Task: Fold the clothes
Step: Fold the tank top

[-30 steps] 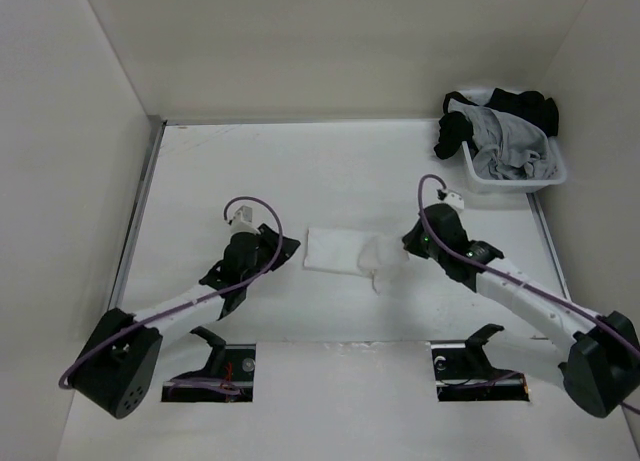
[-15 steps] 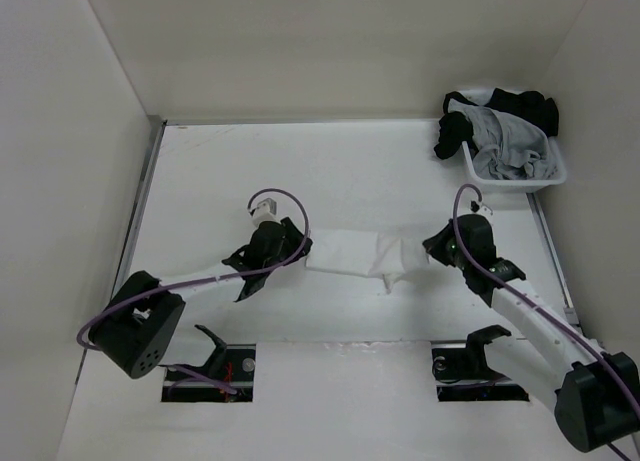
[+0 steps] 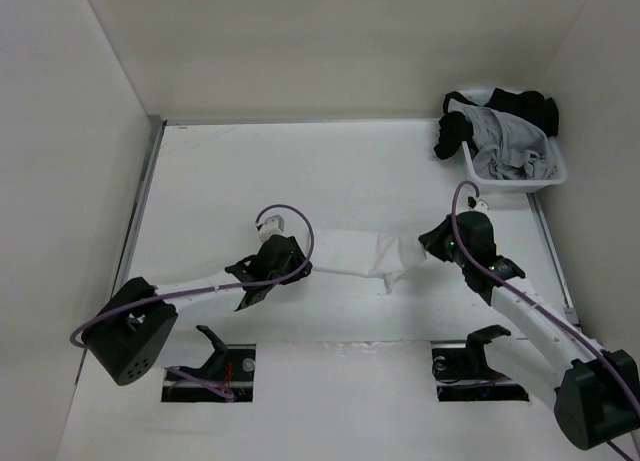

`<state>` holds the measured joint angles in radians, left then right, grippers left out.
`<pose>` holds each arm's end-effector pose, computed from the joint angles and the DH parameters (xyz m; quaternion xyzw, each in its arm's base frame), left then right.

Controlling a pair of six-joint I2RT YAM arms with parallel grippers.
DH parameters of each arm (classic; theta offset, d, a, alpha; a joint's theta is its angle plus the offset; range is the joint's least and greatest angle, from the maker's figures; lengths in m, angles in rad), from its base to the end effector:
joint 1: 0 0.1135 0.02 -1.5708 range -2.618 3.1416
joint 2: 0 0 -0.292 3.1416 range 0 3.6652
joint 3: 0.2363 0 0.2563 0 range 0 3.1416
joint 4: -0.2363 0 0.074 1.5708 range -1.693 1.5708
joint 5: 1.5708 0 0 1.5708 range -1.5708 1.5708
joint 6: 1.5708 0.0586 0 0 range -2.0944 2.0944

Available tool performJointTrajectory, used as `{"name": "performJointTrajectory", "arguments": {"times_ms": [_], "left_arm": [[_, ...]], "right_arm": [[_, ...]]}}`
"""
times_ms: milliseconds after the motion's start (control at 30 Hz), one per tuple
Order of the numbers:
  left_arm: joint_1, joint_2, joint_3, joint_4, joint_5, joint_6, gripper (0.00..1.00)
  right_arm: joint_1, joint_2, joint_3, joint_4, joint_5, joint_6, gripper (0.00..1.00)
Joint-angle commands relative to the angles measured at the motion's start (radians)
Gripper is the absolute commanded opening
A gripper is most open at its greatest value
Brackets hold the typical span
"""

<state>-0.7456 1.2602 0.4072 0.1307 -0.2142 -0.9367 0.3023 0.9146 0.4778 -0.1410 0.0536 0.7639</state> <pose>0.1835 -0.1525 0.1565 -0.1302 0.8978 -0.2401 0.3454 0.1957 0.0577 0.2214 0.2135 0.8527 0.2217 0.4221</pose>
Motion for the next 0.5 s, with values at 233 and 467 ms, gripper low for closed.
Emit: {"name": "performJointTrajectory", "arguments": {"times_ms": [233,467], "left_arm": [[0.019,0.097,0.042,0.104,0.019,-0.022,0.31],[0.053,0.078,0.012,0.173,0.038,-0.053,0.10]], "right_arm": [[0.013,-0.042,-0.014,0.060,-0.014,0.006,0.00],[0.014,-0.010,-0.056,0.092,-0.014,0.028,0.01]]}}
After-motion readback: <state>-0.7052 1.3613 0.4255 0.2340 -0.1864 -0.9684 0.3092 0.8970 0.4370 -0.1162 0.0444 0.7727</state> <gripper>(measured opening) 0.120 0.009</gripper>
